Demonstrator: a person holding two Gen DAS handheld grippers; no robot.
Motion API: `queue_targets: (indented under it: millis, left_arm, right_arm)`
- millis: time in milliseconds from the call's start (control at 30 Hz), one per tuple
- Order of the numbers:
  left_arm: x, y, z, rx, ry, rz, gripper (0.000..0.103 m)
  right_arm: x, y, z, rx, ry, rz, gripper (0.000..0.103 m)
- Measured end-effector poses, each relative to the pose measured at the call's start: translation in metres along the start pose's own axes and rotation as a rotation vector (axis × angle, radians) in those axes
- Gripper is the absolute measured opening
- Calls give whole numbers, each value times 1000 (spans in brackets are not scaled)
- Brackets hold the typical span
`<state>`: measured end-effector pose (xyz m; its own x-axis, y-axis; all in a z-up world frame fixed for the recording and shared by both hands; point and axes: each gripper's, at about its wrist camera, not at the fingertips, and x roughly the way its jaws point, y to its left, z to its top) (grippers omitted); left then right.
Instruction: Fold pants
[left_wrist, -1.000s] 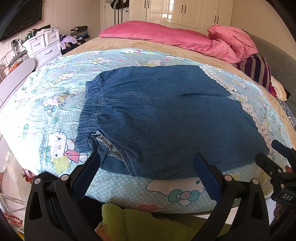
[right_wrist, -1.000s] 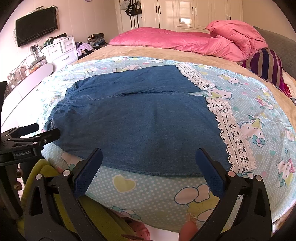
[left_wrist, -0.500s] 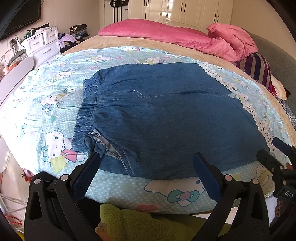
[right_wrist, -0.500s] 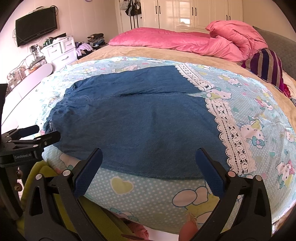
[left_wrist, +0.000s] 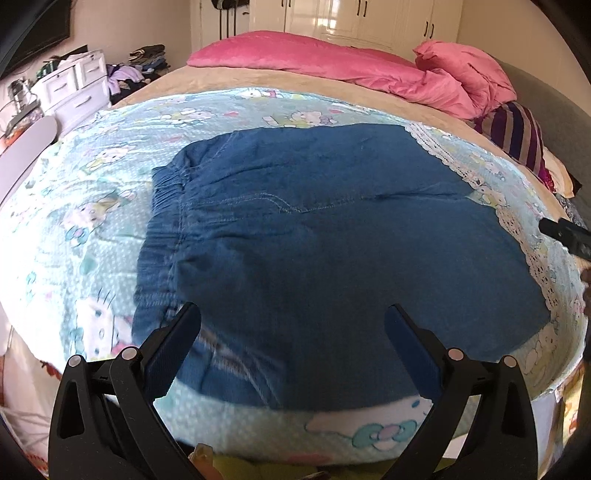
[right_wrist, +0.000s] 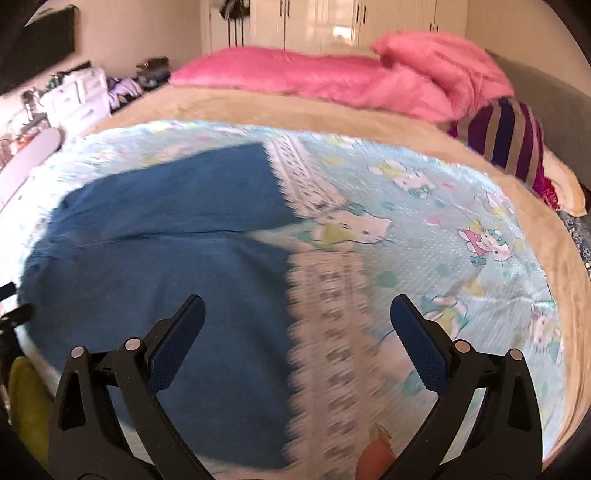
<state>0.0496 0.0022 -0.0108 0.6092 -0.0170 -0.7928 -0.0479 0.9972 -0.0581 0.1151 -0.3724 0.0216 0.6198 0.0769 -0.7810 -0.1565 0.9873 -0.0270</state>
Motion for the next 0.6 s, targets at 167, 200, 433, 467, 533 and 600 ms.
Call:
queue_targets:
  millis: [167,200,433,467,533,600]
  left_arm:
    - [17,1,11,24,5,-63,99]
    - [21,1,12,33,7,-52,99]
    - [53,11,5,53,67,38,98]
    - [53,11,4,55,65,39,98]
    - [54,11,4,54,65,37,99]
    - [55,13,3,47,64,30,99]
  right_arm:
    - [39,-20,13,-66,69,-44,95]
    - [48,-26,16,-64,85,-37,95]
    - [82,-43,18,0,132,71,80]
    - [85,-42,17,0,142,89,70]
    - [89,-37,13,-12,153,154,52]
    - [87,-32,13,-28,142,198,23]
